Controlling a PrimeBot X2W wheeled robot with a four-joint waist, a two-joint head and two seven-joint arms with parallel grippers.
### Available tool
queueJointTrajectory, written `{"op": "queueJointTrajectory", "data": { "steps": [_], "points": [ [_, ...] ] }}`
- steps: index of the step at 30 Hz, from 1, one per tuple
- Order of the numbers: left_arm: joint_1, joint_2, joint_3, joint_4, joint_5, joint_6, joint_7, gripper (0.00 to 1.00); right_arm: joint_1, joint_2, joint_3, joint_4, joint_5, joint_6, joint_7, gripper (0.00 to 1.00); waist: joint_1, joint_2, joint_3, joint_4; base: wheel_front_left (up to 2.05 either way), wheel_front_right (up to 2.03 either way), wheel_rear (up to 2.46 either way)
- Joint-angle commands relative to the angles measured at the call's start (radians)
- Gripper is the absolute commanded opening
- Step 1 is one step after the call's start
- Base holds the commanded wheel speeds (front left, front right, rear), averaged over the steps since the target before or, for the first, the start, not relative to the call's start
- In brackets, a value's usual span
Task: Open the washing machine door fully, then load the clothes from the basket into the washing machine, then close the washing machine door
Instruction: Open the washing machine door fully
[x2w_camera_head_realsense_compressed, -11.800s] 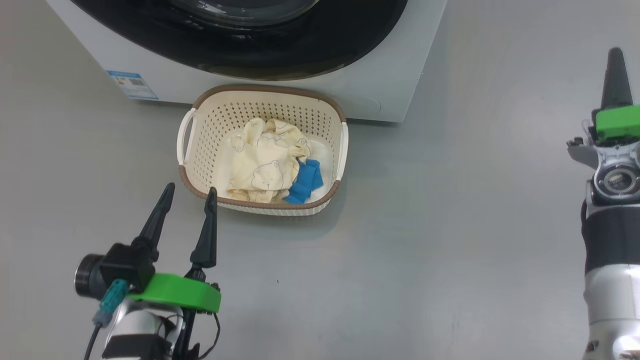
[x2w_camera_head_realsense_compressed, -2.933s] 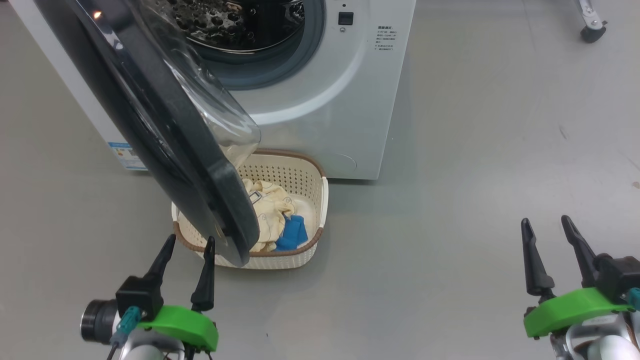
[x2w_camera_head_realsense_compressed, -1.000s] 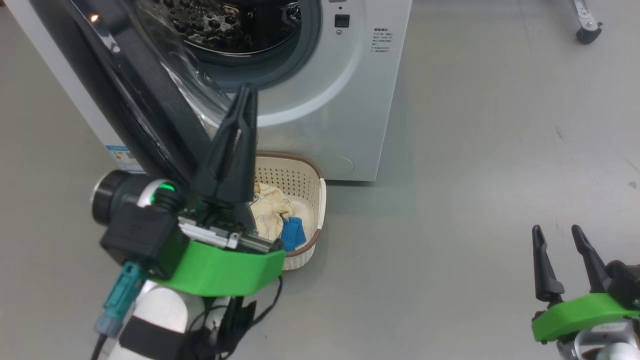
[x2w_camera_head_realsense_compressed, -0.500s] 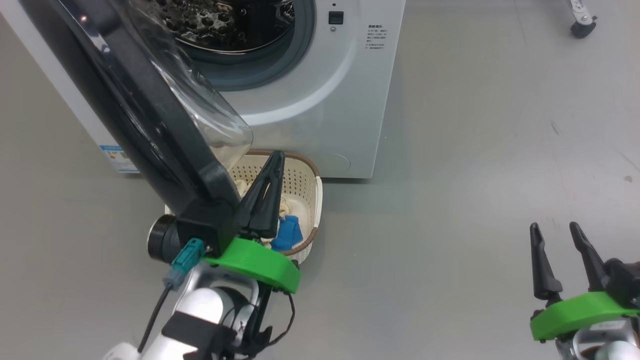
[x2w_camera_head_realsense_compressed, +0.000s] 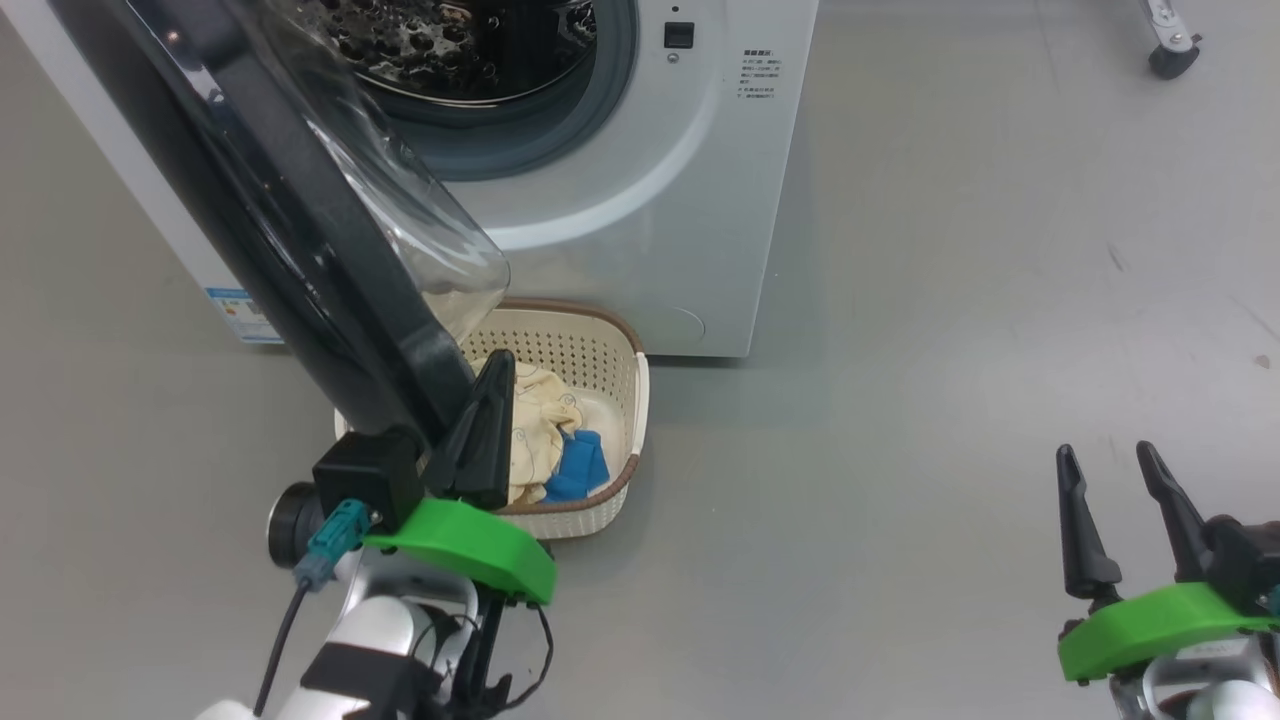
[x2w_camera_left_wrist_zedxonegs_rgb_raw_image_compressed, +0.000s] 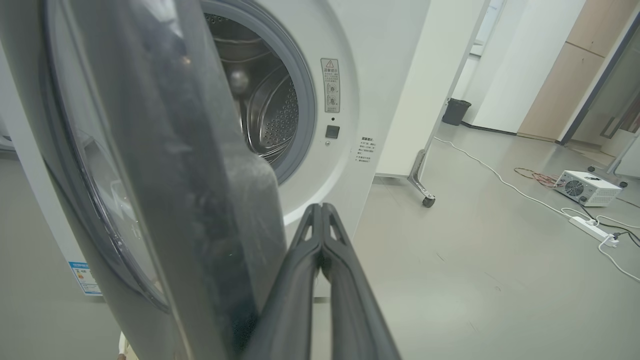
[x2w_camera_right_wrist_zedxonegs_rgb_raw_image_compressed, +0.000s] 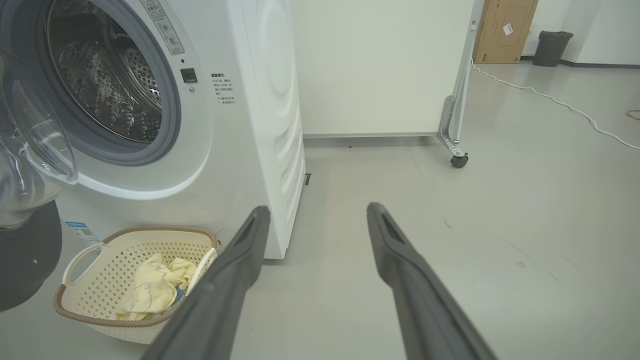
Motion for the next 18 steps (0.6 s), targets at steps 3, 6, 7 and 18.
{"op": "queueJointTrajectory", "data": {
  "steps": [3, 6, 7, 18],
  "points": [
    [-0.004, 0.020, 0.054, -0.015, -0.012, 0.011, -0.022, 0.00, -0.036, -0.011, 0.035, -0.046, -0.015, 0.000, -0.007, 1.00, 0.0000, 0.0000, -0.008, 0.003, 0.00, 0.00, 0.00],
    [0.005, 0.024, 0.059, -0.011, -0.017, 0.013, -0.027, 0.00, -0.033, -0.011, 0.040, -0.051, -0.017, 0.000, -0.005, 1.00, 0.0000, 0.0000, -0.010, 0.005, 0.00, 0.00, 0.00],
    [0.009, 0.025, 0.061, -0.010, -0.018, 0.015, -0.029, 0.00, -0.031, -0.011, 0.043, -0.054, -0.019, 0.000, -0.004, 1.00, 0.0000, 0.0000, -0.012, 0.007, 0.00, 0.00, 0.00],
    [0.063, 0.047, 0.073, -0.018, -0.027, 0.033, -0.047, 0.00, -0.015, -0.011, 0.054, -0.064, -0.011, 0.000, 0.006, 1.00, 0.0000, 0.0000, -0.023, 0.022, 0.00, 0.00, 0.00]
  ]
}}
